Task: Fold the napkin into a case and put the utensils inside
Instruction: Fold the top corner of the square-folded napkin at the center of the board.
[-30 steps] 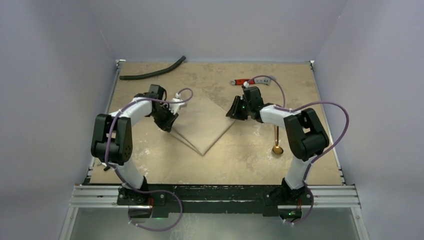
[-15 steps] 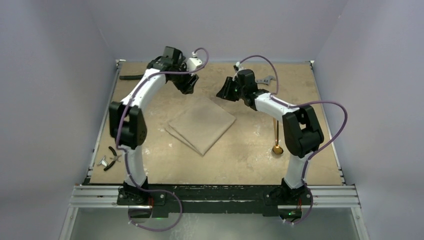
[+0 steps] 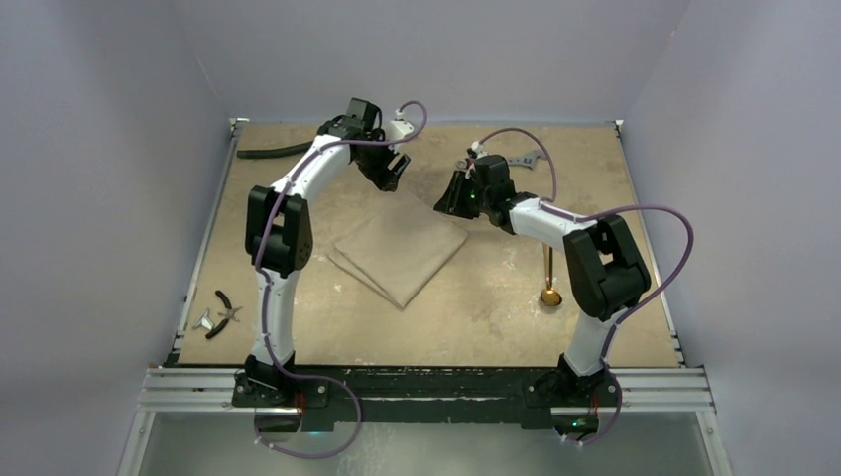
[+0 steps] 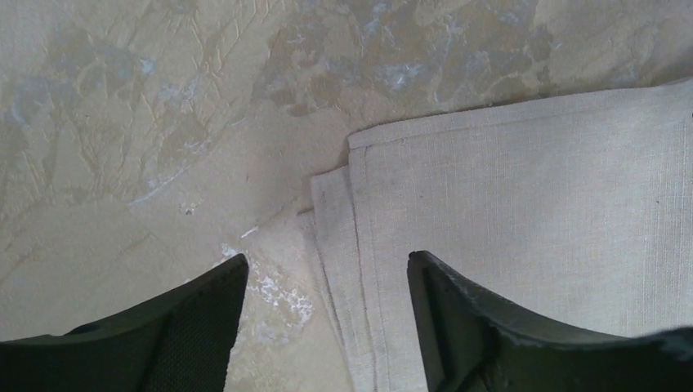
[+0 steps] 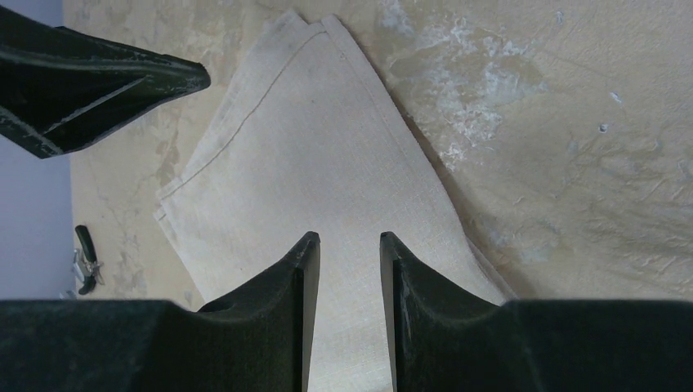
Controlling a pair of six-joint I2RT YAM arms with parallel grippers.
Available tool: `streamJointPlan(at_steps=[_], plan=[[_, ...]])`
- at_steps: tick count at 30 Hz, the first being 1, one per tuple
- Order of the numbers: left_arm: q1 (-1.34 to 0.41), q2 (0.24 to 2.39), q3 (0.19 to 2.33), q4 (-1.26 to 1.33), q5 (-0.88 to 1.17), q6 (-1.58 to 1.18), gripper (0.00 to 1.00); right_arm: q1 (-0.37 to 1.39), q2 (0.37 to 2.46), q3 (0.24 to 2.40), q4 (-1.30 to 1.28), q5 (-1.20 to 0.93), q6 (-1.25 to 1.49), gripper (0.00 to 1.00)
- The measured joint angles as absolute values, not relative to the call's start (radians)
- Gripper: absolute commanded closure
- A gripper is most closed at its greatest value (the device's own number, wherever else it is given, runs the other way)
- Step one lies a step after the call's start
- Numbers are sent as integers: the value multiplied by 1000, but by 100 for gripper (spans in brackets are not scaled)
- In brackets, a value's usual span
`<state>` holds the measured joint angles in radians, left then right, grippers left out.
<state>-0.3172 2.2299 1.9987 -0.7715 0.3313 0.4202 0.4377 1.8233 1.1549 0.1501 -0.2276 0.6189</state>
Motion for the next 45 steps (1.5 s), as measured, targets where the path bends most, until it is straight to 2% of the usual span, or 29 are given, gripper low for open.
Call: streamJointPlan(at_steps=[4,9,21,27,36,41,45], plan=[[-324,2237,1989,-754,340,404,37,438,1823,1142,180,-227,626,64],[-340,2276,1988,-748,369,402,49,438,1823,1101,207,-228,640,66],[-345,2368,1995,-745,401,402,51,438,1823,1071,246,-248,656,71],[-345,2371,1996,-739,408,395,61,438,1826,1054,254,-257,656,73],[-345,2371,1996,-711,406,376,66,438,1842,1048,278,-281,657,74],[-345,2371,1996,-704,396,375,75,438,1879,1048,294,-287,659,76],[-345,2371,1995,-696,393,371,78,438,1912,1048,299,-291,662,76]])
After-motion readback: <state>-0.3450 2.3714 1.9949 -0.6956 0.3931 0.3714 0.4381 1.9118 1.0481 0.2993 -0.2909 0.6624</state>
